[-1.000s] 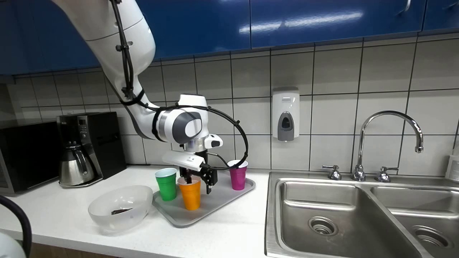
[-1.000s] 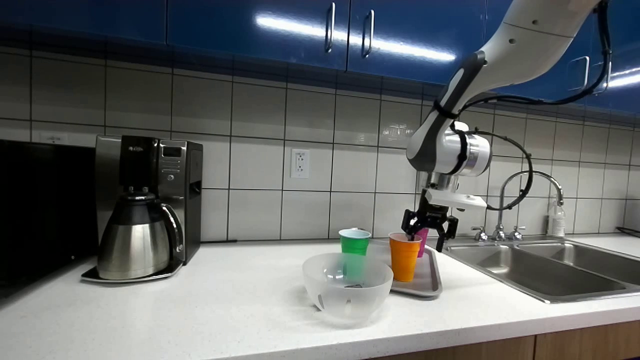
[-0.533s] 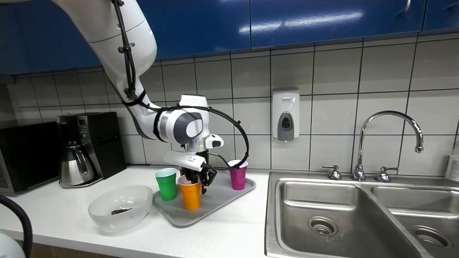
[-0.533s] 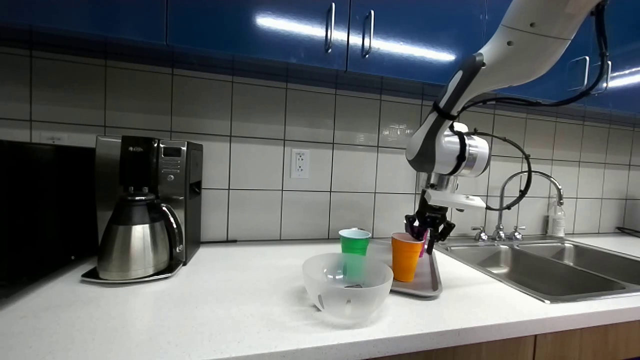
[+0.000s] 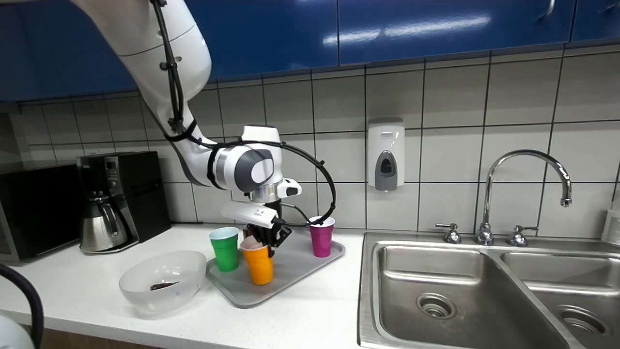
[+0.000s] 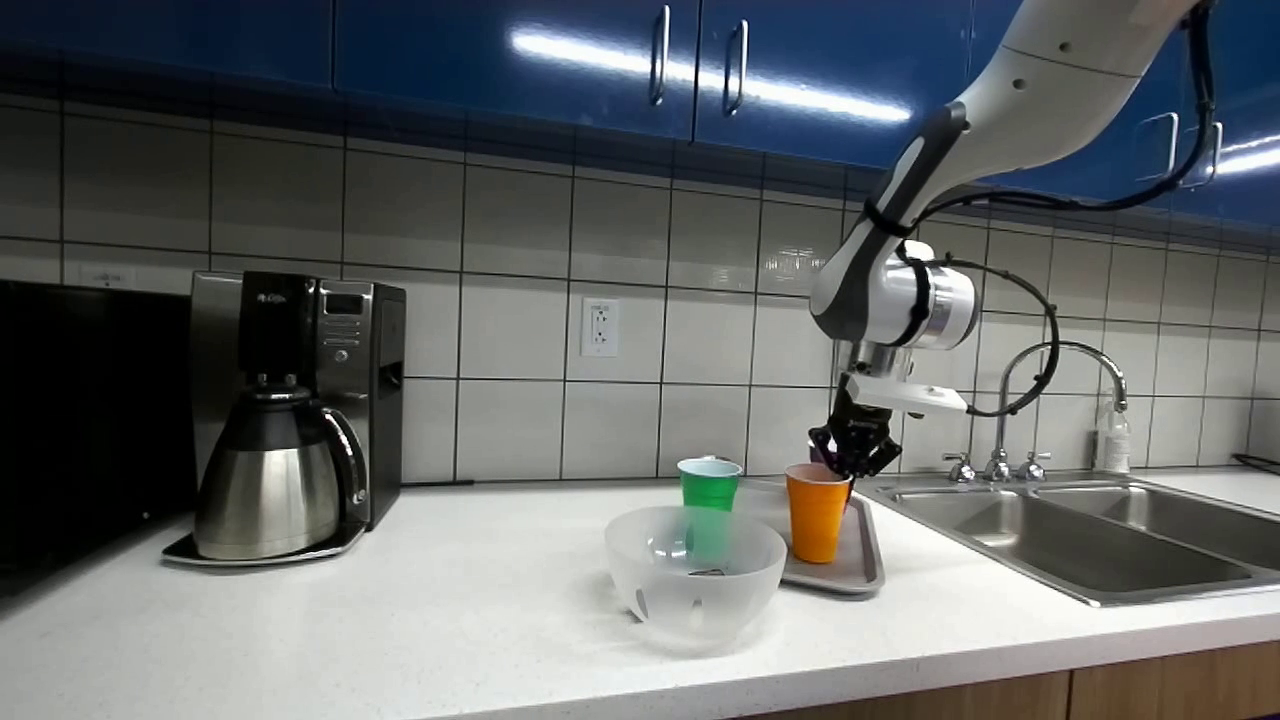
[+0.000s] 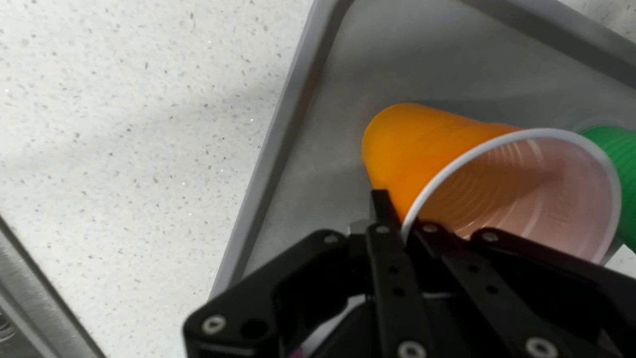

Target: Remove the cups from the tray.

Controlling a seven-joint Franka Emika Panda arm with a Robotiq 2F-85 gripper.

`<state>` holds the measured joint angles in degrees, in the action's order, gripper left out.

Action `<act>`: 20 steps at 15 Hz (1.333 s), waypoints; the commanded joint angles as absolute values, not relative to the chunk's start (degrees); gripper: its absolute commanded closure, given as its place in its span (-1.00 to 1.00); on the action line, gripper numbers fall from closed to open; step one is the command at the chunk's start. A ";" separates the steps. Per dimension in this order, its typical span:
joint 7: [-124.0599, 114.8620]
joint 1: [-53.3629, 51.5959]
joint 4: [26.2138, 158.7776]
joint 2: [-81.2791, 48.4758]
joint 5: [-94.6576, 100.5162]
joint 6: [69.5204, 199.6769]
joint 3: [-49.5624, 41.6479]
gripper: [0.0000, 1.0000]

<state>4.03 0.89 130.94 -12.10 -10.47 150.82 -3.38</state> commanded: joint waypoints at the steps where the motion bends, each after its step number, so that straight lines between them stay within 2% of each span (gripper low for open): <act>1: 6.00 2.76 130.90 -9.79 -12.12 151.00 -1.65 0.99; 20: 7.02 6.47 137.47 1.03 -11.46 150.63 -7.02 0.99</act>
<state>4.57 4.89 135.21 -1.70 -11.33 151.06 -6.30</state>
